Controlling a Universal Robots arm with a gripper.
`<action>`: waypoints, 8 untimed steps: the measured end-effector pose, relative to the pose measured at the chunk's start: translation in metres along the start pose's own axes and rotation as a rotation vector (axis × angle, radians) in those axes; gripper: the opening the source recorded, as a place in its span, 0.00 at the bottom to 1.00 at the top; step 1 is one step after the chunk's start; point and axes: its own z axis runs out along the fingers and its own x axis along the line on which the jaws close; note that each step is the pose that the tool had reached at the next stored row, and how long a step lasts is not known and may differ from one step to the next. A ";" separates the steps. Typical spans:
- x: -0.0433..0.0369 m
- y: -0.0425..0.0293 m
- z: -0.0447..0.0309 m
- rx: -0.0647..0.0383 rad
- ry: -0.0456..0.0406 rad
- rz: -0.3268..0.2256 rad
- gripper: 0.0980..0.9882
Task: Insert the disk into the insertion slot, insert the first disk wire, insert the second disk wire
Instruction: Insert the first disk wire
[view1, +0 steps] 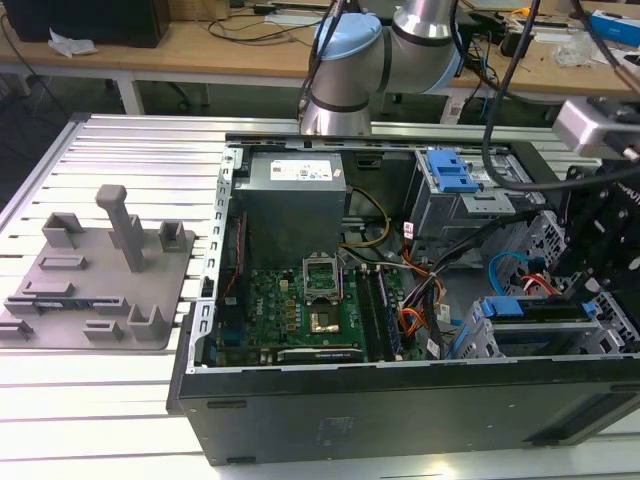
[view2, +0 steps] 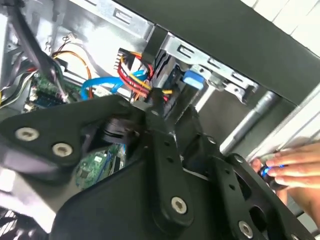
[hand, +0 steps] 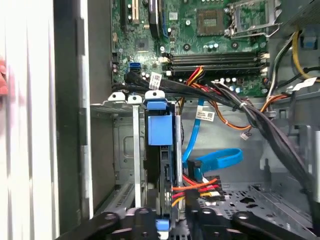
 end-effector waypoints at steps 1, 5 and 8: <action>-0.0006 0.0002 -0.0044 0.000 0.0005 0.000 0.36; -0.0016 0.0005 -0.0181 0.000 0.0025 0.000 0.57; -0.0015 0.0005 -0.0182 0.000 0.0027 0.000 0.57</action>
